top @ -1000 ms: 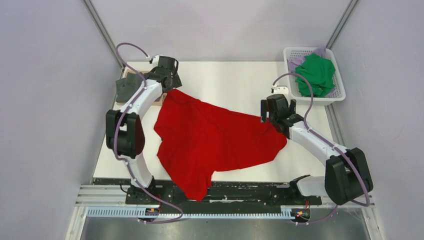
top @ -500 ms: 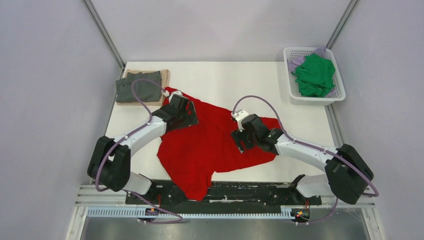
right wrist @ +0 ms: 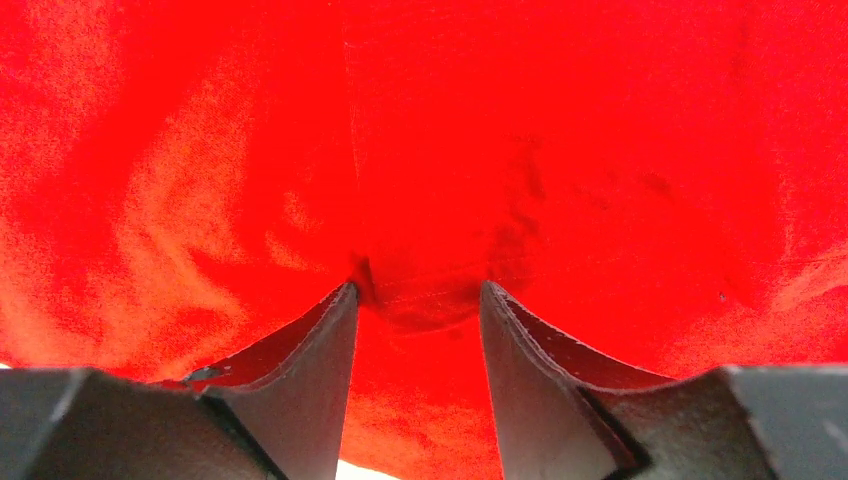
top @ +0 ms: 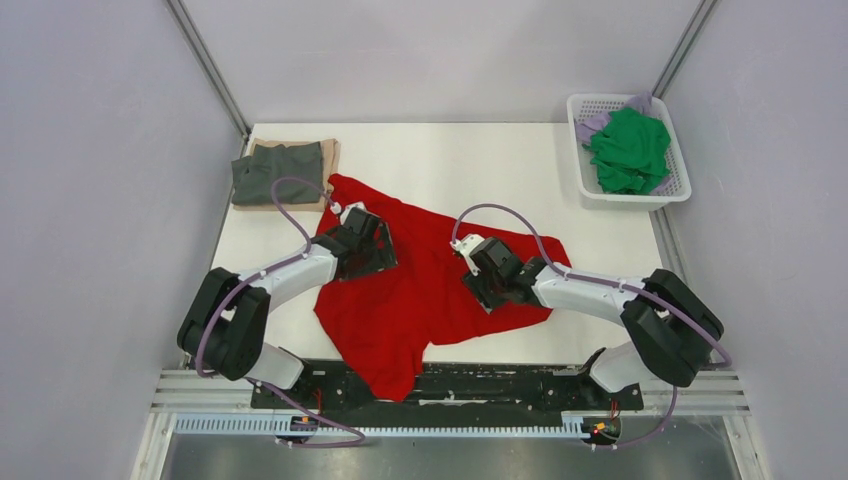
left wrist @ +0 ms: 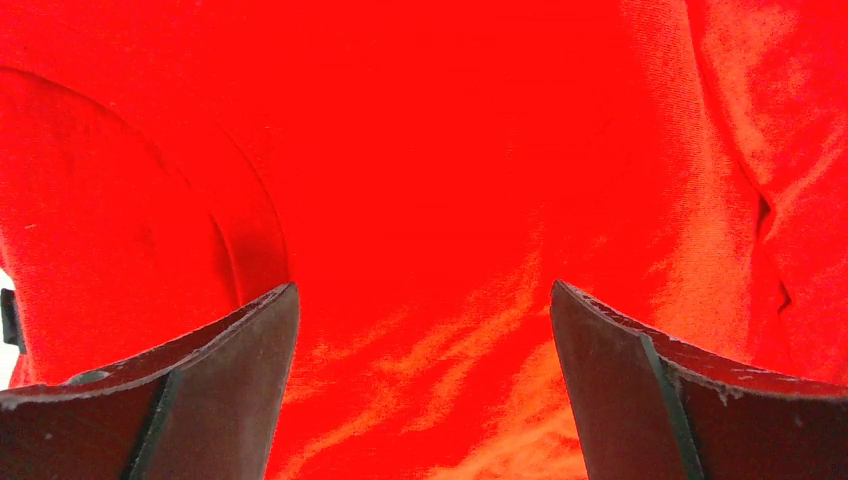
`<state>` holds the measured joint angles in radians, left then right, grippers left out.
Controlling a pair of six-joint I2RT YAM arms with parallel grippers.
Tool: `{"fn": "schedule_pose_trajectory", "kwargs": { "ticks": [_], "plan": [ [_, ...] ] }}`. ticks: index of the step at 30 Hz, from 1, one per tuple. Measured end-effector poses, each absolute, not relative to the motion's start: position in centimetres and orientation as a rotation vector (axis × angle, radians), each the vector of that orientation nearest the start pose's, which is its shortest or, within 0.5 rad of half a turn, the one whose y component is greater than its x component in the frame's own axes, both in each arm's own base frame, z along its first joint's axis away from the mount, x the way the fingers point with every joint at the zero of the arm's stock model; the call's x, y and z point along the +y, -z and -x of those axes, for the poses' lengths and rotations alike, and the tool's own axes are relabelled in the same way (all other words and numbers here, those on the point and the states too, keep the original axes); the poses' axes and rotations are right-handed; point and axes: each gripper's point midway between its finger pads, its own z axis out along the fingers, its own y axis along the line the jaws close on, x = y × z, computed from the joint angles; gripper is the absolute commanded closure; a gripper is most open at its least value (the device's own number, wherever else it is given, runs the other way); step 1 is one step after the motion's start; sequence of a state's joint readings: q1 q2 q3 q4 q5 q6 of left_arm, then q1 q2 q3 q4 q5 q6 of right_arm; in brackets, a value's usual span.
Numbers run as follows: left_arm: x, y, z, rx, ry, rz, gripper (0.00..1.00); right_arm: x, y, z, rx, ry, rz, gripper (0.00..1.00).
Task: Fold and stack the t-shirts
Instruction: Flatten out the tshirt
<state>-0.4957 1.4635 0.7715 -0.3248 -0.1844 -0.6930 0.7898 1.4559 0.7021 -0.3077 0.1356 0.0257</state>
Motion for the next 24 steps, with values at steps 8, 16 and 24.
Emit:
{"fn": "schedule_pose_trajectory", "kwargs": {
  "ticks": [8, 16, 24],
  "plan": [
    [-14.1, -3.2, -28.8, 2.546, 0.162, 0.334, 0.0, 19.3, -1.6, -22.8, 2.444, -0.089, 0.907, 0.51],
    [-13.5, -3.0, -29.0, 2.535, 0.115, 0.344, 0.0, 19.2, -1.6, -23.0, 2.45, -0.092, 0.885, 0.53],
    [-13.1, -3.0, -28.9, 2.535, 0.092, 0.348, 0.0, 19.3, -2.1, -23.3, 2.47, -0.194, 0.82, 0.57]
  ]
}}
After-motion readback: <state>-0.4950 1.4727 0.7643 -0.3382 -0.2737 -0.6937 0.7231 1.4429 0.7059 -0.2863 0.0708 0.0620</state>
